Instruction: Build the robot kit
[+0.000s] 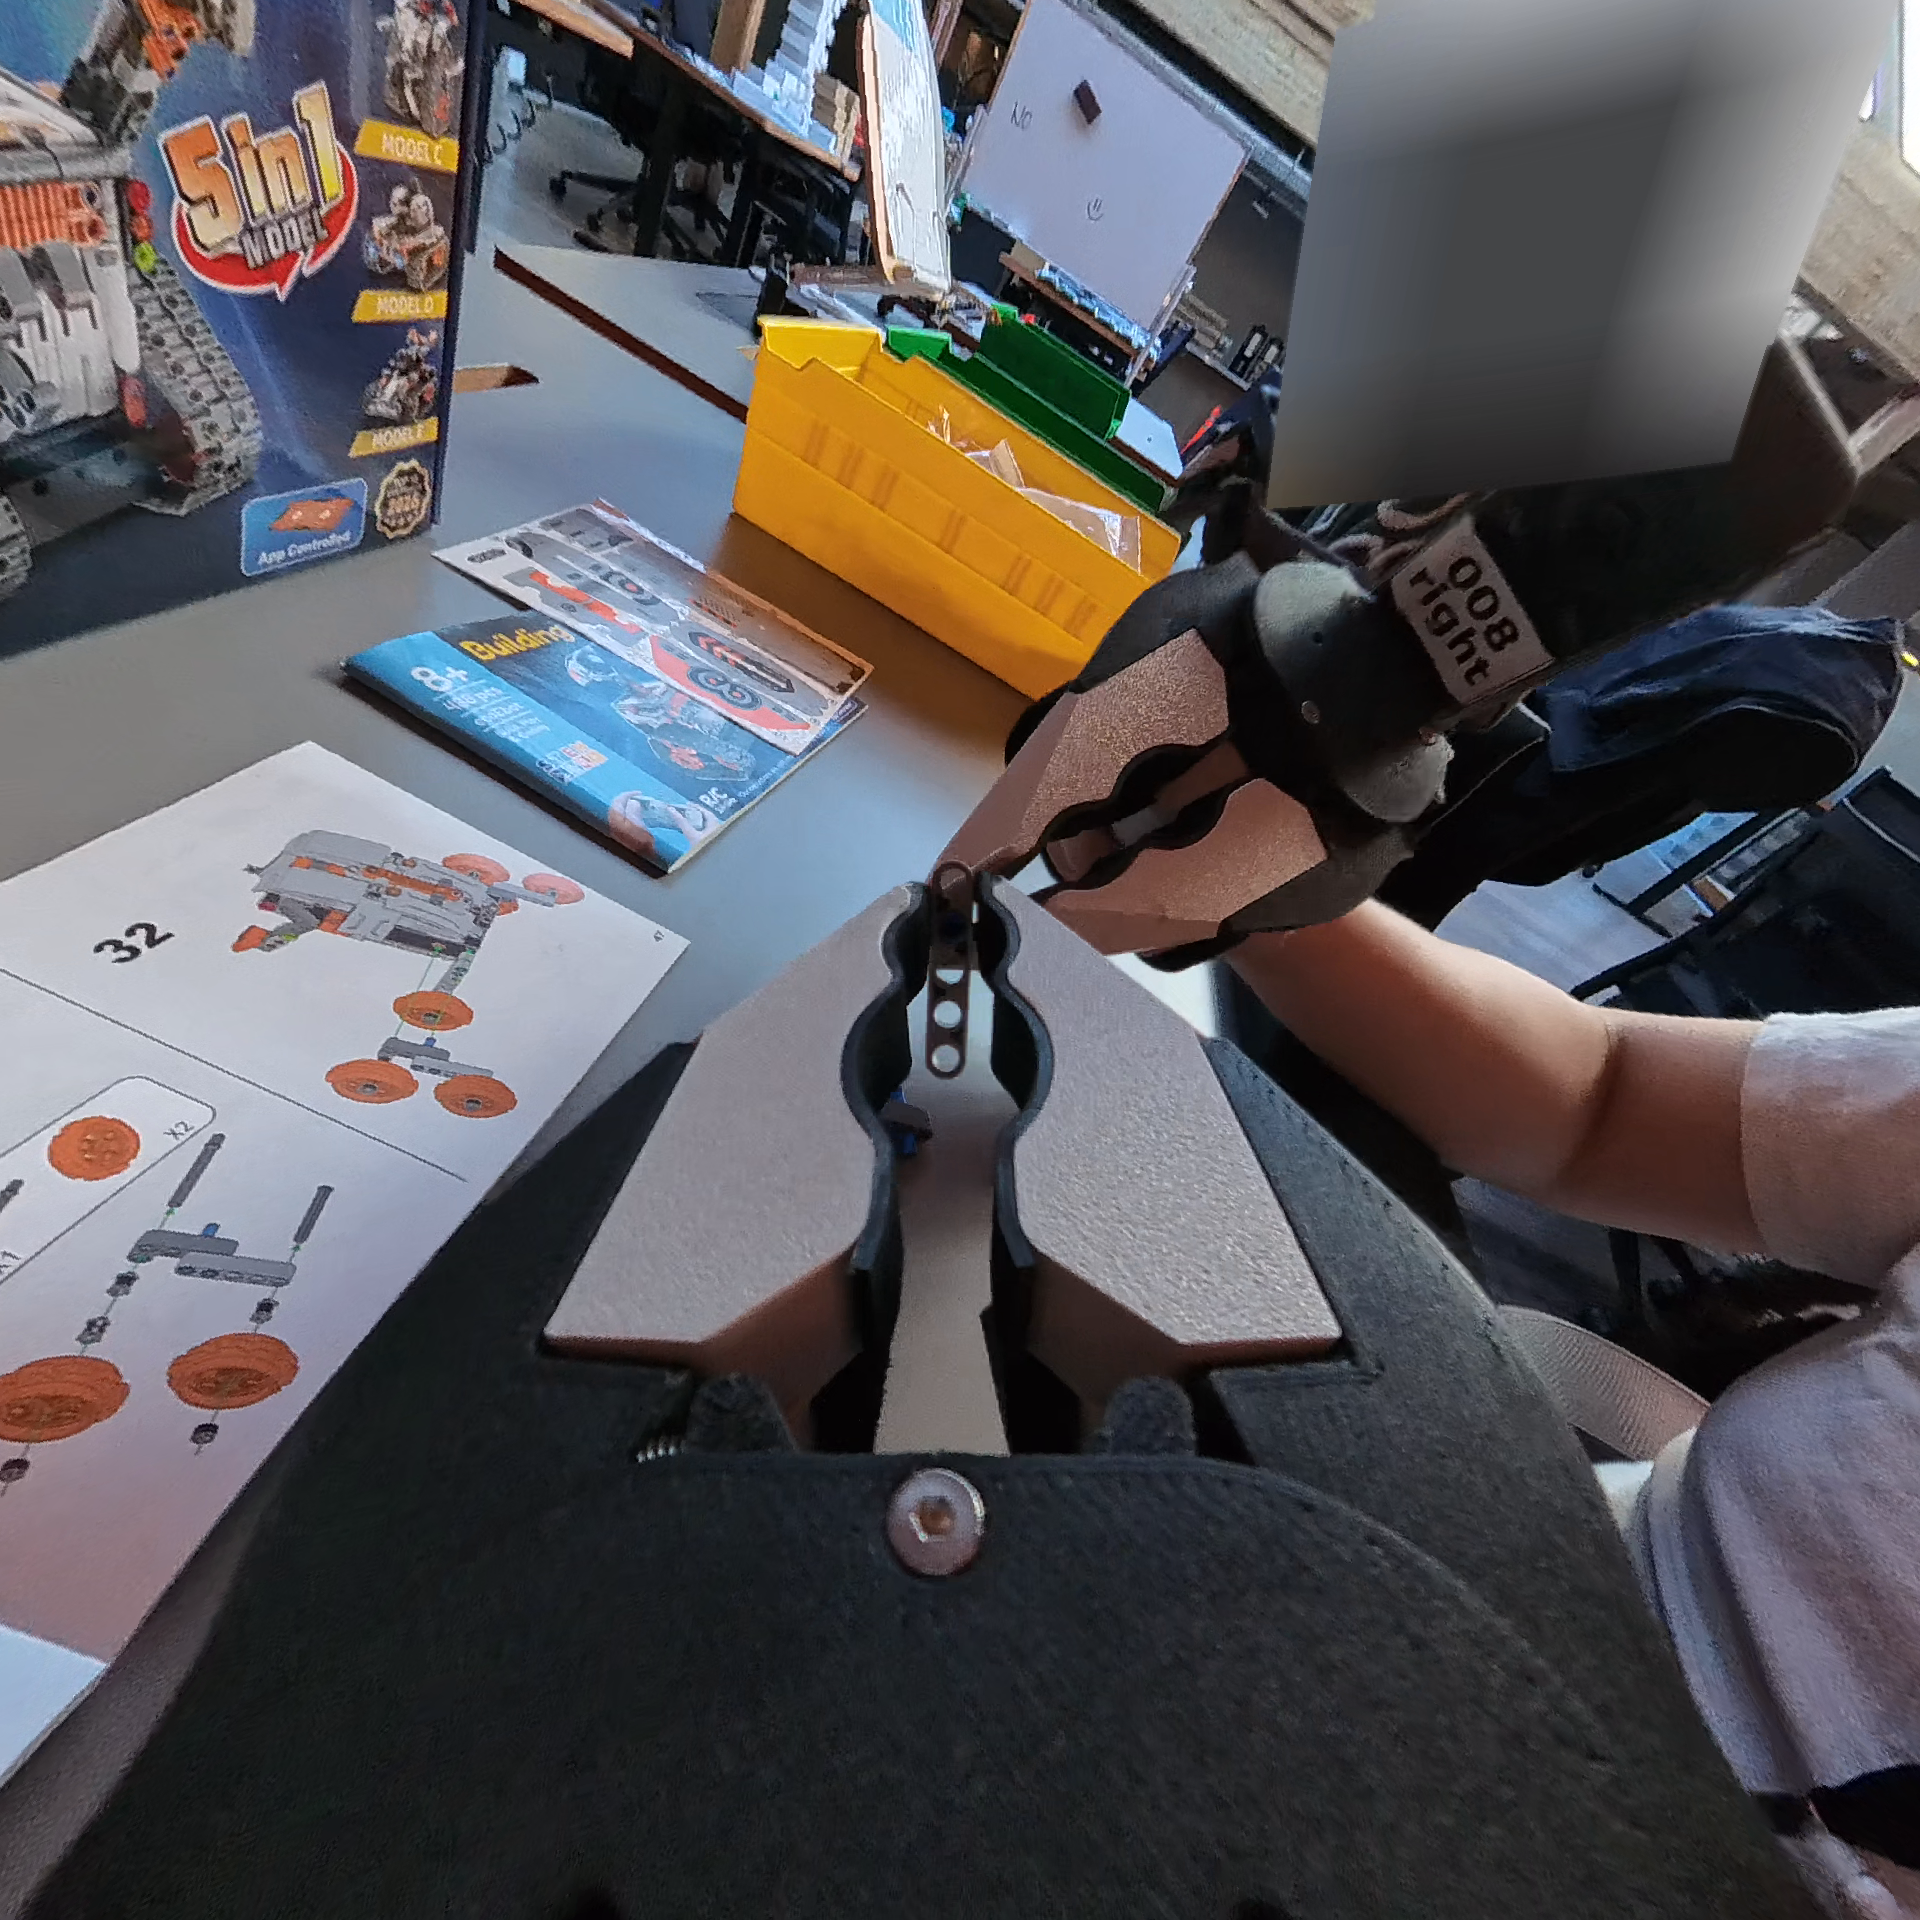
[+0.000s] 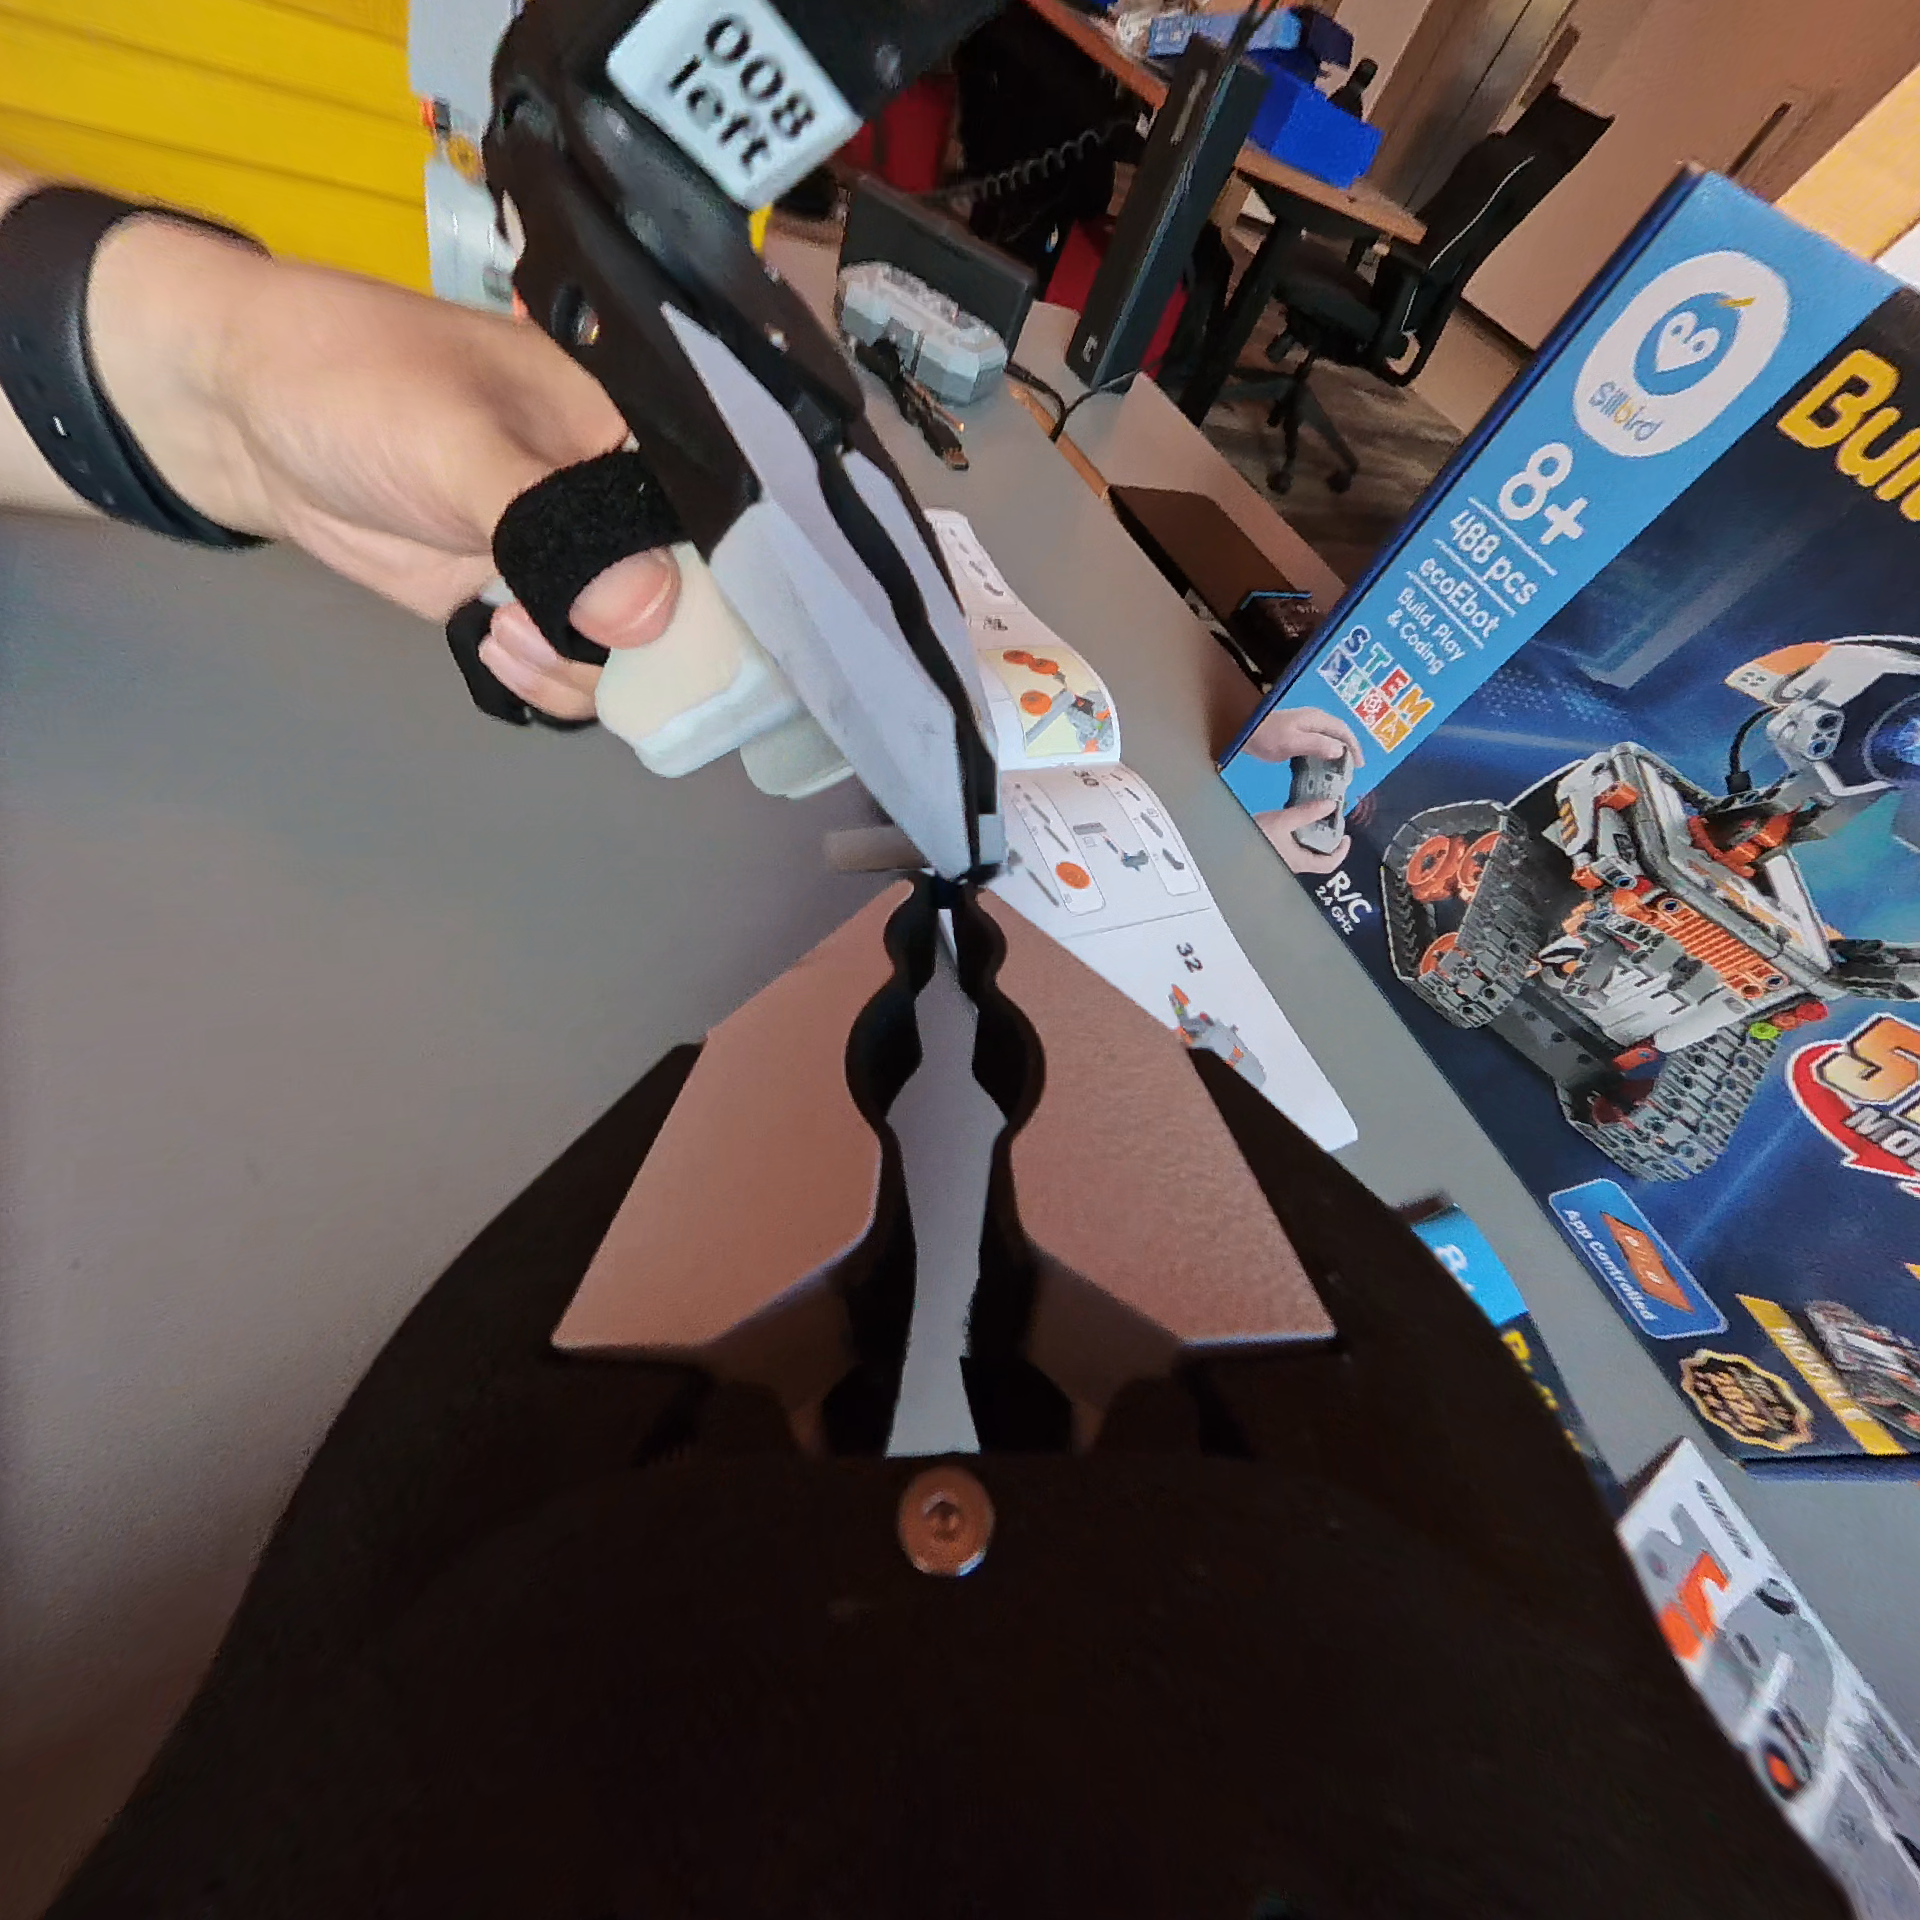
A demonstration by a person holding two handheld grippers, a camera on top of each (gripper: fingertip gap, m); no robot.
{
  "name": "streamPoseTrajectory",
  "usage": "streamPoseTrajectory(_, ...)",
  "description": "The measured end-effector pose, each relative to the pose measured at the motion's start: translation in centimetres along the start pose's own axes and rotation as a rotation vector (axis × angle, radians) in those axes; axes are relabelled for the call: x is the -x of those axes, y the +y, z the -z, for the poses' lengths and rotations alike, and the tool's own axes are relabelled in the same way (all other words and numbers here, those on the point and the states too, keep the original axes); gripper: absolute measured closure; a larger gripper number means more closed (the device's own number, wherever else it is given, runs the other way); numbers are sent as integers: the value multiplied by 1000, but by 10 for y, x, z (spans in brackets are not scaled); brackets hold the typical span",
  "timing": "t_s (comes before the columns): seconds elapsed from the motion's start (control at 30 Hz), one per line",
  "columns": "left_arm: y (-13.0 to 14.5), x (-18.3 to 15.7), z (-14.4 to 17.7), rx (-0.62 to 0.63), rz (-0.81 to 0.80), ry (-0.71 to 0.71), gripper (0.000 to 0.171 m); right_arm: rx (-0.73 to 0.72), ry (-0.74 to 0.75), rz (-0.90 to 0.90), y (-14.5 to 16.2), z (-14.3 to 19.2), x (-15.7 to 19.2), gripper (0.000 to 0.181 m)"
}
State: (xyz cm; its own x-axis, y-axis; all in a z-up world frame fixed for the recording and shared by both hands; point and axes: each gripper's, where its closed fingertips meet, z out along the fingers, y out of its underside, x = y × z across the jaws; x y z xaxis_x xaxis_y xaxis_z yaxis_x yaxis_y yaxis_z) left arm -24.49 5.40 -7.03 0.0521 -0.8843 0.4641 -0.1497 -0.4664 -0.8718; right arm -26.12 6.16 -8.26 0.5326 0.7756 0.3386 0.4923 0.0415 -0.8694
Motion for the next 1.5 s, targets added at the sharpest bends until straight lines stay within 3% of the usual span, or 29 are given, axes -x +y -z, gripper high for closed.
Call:
streamPoseTrajectory(0.3,8,-1,2,81,82,66,167,18,-56,20,5,1,8,179)
streamPoseTrajectory(0.7,13,2,2,91,76,62,159,16,-29,9,6,-1,4,179)
streamPoseTrajectory(0.77,12,3,2,82,66,55,166,13,-30,5,6,-1,3,179)
streamPoseTrajectory(1.17,11,-2,3,60,111,124,166,-12,-63,15,3,2,7,179)
streamPoseTrajectory(1.23,7,-7,5,35,147,173,166,-56,-72,11,-3,6,7,178)
streamPoseTrajectory(1.37,-12,-26,12,-61,288,340,167,-277,-69,9,-31,23,3,174)
streamPoseTrajectory(1.5,-20,-36,15,-101,368,436,166,-348,-24,58,-43,32,1,162)
